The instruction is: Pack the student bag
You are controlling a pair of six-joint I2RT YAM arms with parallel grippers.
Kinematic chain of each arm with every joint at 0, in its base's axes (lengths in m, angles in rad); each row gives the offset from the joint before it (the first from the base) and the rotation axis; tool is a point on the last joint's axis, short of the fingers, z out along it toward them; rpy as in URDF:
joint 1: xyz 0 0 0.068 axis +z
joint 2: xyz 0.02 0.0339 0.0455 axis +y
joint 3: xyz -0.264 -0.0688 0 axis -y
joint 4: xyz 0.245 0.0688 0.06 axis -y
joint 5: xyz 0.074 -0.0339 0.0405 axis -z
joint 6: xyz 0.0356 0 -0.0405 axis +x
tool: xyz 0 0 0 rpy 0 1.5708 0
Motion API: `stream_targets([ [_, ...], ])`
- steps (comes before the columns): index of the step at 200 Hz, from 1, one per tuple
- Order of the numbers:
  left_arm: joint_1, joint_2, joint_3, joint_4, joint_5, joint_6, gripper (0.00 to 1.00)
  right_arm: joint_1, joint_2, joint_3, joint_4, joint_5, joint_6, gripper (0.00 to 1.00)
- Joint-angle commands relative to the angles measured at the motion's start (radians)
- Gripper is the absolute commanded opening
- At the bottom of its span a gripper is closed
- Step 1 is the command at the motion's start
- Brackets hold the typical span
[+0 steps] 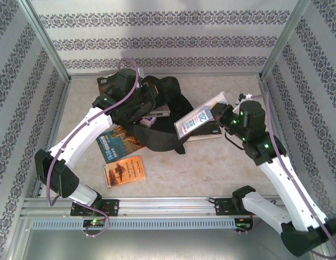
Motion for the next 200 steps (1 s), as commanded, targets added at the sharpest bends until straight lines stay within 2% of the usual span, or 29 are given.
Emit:
stream_targets([
  [1, 0.010, -0.057, 0.004, 0.117, -0.004, -0.004, 0.00, 0.030, 0.092, 0.036, 0.132, 0.084, 0.099, 0.00],
  [31, 0.011, -0.050, -0.004, 0.161, 0.007, -0.028, 0.00, 0.070, 0.264, 0.098, 0.115, 0.171, 0.307, 0.00],
  [85, 0.011, -0.030, 0.015, 0.199, 0.020, -0.052, 0.00, 0.135, 0.496, 0.132, 0.266, 0.227, 0.483, 0.00],
  [135, 0.011, -0.003, 0.047, 0.215, 0.023, -0.079, 0.00, 0.218, 0.710, 0.188, 0.405, 0.239, 0.554, 0.00],
  [159, 0.013, 0.002, 0.049, 0.224, 0.018, -0.079, 0.00, 0.260, 0.852, 0.269, 0.472, 0.188, 0.557, 0.00],
  [168, 0.014, 0.002, 0.045, 0.222, 0.013, -0.079, 0.00, 0.268, 0.900, 0.303, 0.496, 0.159, 0.555, 0.07],
  [176, 0.016, -0.001, 0.039, 0.227, 0.006, -0.080, 0.00, 0.275, 0.938, 0.326, 0.523, 0.139, 0.555, 0.23],
  [179, 0.017, -0.004, 0.034, 0.230, 0.004, -0.081, 0.00, 0.278, 0.954, 0.335, 0.543, 0.130, 0.554, 0.33],
  [181, 0.019, -0.005, 0.031, 0.230, 0.002, -0.082, 0.00, 0.278, 0.956, 0.336, 0.548, 0.129, 0.554, 0.34],
  [182, 0.020, -0.005, 0.030, 0.230, 0.000, -0.083, 0.00, 0.279, 0.963, 0.339, 0.553, 0.122, 0.554, 0.39],
  [189, 0.024, -0.010, 0.023, 0.231, -0.007, -0.089, 0.00, 0.280, 0.974, 0.346, 0.559, 0.108, 0.557, 0.48],
  [200, 0.033, -0.017, 0.012, 0.233, -0.007, -0.098, 0.00, 0.280, 0.970, 0.339, 0.565, 0.102, 0.553, 0.56],
])
